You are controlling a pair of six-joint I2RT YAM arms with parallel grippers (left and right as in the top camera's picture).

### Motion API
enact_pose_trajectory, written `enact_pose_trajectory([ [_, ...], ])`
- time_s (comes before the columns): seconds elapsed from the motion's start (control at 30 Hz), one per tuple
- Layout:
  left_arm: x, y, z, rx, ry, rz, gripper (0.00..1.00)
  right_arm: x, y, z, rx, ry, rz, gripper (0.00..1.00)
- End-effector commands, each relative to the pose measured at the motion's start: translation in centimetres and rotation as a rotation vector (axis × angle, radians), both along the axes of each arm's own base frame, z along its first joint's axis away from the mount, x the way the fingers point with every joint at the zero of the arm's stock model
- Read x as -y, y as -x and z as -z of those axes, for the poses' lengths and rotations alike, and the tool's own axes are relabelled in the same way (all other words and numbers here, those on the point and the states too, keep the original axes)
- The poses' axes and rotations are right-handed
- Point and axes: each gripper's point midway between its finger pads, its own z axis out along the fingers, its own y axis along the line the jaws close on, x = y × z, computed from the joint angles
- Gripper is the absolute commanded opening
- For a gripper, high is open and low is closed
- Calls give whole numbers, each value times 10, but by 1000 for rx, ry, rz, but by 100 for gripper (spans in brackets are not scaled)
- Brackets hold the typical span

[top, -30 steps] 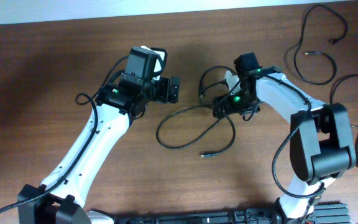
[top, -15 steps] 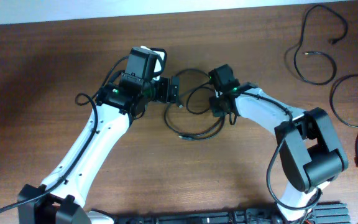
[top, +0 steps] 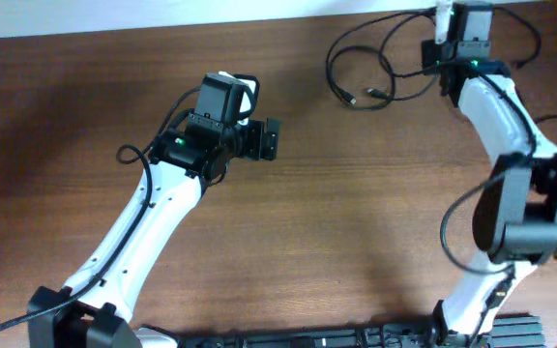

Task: Untangle cables

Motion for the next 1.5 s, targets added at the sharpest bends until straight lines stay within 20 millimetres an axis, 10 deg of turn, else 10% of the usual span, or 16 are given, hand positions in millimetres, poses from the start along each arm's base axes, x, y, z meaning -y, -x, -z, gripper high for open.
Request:
enact_pose_trajectory([
  [0.0,-1,-2,-8,17,10,-15,99,12,-17,39,7,-47,-23,4],
  [0.1,-1,-2,-8,18,10,-15,99,21,-28,81,4,-55,-7,12],
  [0.17,-1,-2,-8,18,10,-15,99,18,-26,93,-22,-67,-12,71],
  [0.3,-1,-2,-8,18,10,-15,99,-1,-31,60,37,-125,-101,99],
  [0.47,-1,-2,-8,18,10,-15,99,-6,-5,-57,147,-101,-111,99],
  [0.63,-1,-2,-8,17,10,-15,99,-28,57,-216,396,-81,-186,99],
  [0.7,-1,-2,-8,18,10,-15,99,-41,82,-248,442,-94,-237,98],
  [0.83,-1,-2,-8,18,10,-15,99,-65,145,-270,461,-175,-267,99],
  [1.13,-1,-2,-8,18,10,-15,99,-98,276,-211,724,-324,-280,99],
  [1.47,-1,-2,-8,18,10,-15,99,-116,437,-327,1246,-237,-424,99],
])
